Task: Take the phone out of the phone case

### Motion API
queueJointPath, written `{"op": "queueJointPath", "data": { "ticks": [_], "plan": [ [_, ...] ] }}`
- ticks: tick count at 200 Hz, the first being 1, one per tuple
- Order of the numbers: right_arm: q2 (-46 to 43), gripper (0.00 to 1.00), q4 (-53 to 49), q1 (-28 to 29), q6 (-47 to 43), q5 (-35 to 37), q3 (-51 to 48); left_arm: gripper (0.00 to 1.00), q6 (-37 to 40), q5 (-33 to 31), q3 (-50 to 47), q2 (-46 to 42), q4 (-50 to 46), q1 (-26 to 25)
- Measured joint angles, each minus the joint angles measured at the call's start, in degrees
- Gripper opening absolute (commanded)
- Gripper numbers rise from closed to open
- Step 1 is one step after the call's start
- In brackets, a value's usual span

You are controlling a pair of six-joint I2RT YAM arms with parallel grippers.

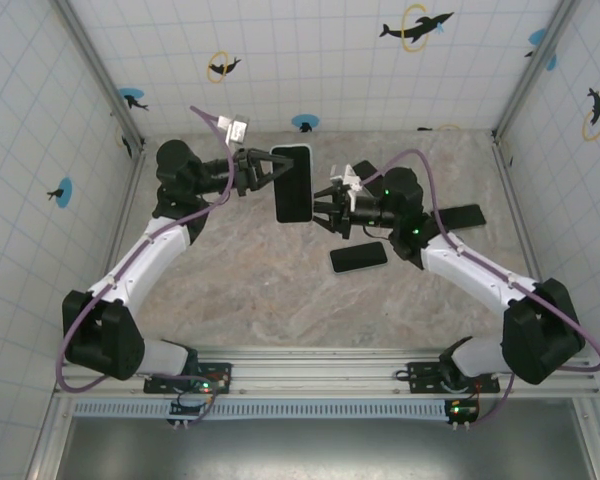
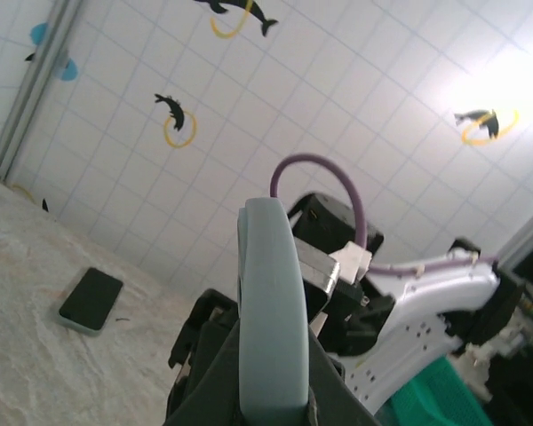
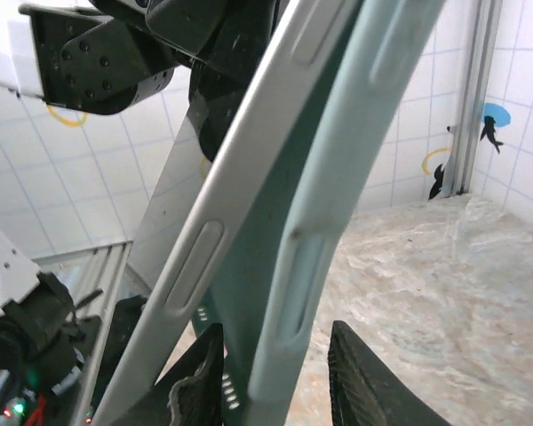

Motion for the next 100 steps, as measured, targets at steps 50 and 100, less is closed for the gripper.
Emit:
{"op": "queueJointPath", "data": {
  "ticks": [50, 100],
  "plan": [
    [-0.02, 0.41, 22.18, 0.61, 25.75, 7.63, -9.20, 0.00, -14.97, -8.07, -2.10, 1.44, 4.96, 0.04],
    [0.66, 0.38, 32.22, 3.80, 42.62, 17.38, -12.90, 0.00, -24.09, -12.59, -4.94, 1.40, 8.76, 0.07]
  ]
}}
